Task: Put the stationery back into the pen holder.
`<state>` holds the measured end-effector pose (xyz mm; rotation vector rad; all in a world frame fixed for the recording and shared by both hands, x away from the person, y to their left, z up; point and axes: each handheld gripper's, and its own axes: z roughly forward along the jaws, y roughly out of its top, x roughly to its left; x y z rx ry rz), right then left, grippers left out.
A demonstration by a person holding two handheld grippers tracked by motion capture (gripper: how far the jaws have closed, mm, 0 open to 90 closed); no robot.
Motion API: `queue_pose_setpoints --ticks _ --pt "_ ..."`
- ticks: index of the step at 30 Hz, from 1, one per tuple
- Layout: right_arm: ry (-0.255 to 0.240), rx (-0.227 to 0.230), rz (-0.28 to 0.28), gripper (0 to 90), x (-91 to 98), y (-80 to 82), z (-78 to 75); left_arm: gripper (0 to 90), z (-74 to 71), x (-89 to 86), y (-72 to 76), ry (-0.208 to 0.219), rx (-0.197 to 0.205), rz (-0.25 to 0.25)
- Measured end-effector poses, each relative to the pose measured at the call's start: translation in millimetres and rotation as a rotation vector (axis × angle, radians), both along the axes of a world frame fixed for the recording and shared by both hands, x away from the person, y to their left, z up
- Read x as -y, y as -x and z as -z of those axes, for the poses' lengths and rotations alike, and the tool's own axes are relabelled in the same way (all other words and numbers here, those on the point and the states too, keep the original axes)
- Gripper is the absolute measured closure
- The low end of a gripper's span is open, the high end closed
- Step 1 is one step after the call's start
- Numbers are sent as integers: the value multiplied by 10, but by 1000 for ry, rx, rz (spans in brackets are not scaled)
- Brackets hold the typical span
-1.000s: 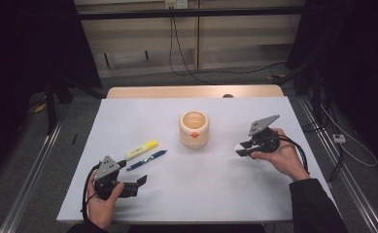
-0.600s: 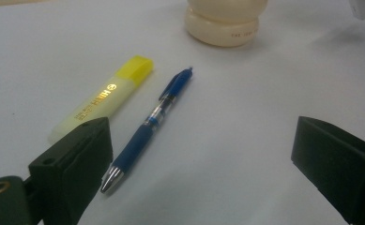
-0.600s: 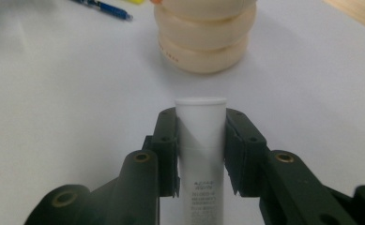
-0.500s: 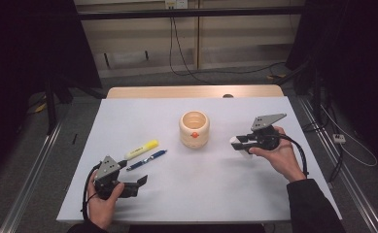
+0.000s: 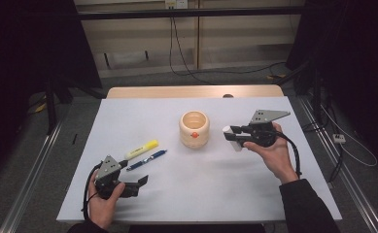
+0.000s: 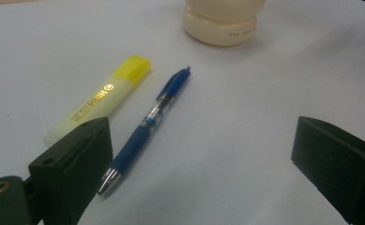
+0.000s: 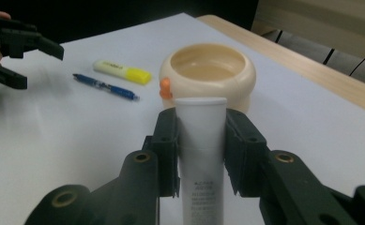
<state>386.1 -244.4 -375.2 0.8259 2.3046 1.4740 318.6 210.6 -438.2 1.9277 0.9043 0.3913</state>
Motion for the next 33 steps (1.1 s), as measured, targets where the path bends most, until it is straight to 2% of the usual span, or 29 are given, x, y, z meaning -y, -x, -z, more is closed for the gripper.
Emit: queue_pose_setpoints --ticks 5,14,22,33 --pt "-17 13 26 681 -58 -57 -19 57 0 7 -5 -3 0 1" --pt "-93 36 54 681 -164 -201 -44 56 5 6 -11 -2 -4 0" --pt "-125 75 42 681 -307 -312 -159 57 3 9 -10 -2 -5 3" --pt "-141 91 29 681 -500 -421 -272 57 9 9 -13 -5 -6 1"
